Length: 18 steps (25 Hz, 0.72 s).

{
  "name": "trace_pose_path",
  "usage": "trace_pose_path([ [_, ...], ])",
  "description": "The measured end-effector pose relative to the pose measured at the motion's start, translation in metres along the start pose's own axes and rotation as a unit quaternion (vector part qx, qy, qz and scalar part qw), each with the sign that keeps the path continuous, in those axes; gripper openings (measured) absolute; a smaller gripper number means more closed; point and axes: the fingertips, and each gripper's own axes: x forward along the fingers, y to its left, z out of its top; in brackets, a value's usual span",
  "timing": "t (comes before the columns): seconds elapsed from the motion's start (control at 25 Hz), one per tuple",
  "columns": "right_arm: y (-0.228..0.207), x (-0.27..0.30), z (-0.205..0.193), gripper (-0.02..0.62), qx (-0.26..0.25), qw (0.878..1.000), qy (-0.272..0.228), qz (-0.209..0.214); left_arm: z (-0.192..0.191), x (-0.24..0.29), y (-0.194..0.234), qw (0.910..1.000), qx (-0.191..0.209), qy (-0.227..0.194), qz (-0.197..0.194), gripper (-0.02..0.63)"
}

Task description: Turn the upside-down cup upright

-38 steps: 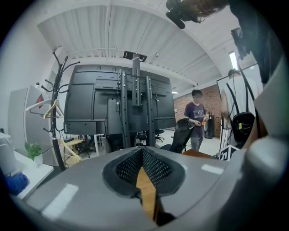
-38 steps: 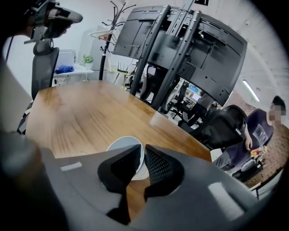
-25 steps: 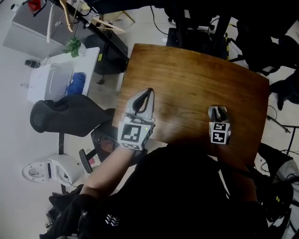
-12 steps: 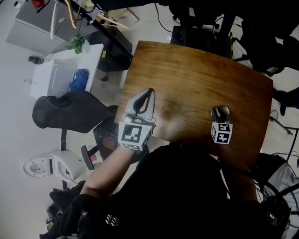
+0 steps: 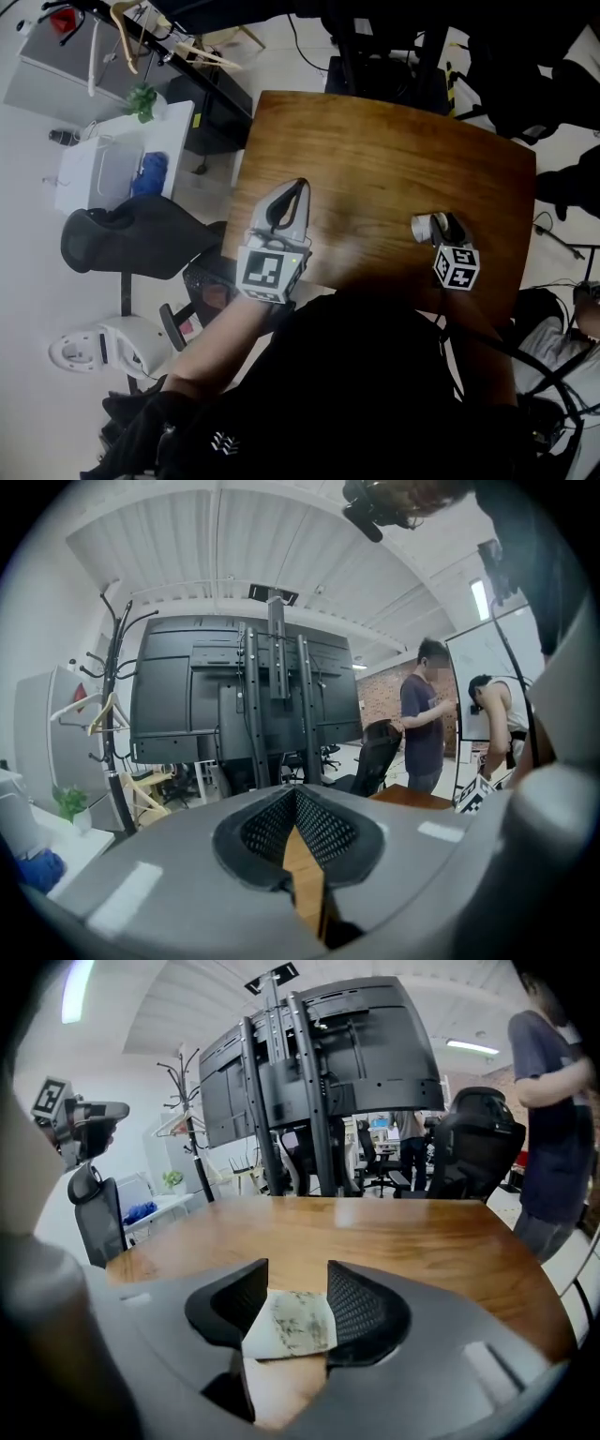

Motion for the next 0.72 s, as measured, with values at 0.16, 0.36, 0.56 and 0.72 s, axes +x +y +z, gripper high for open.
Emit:
trace_pose_path([
  [0.16,-0.023,-0.001,-0.017,0.238,0.061,0.997,0.040,0.013,-0.001,0.007,-0.004,1.0000,-0.002,0.003,-0.005,0.000],
  [0.36,-0.017,0.008,-0.029,0.238,0.132,0.987,0.069,0.066,0.003,0.015,-0.011,0.9999,-0.001,0.004,-0.012,0.000],
  [0.56,-0.005,0.012,-0.027,0.212,0.129,0.984,0.077,0.098,0.005,0.017,-0.012,0.9999,0.002,0.002,-0.016,0.000],
  [0.72,0.004,0.012,-0.024,0.164,0.114,0.984,0.082,0.113,0.006,0.018,-0.012,0.9999,0.002,-0.001,-0.017,0.000],
])
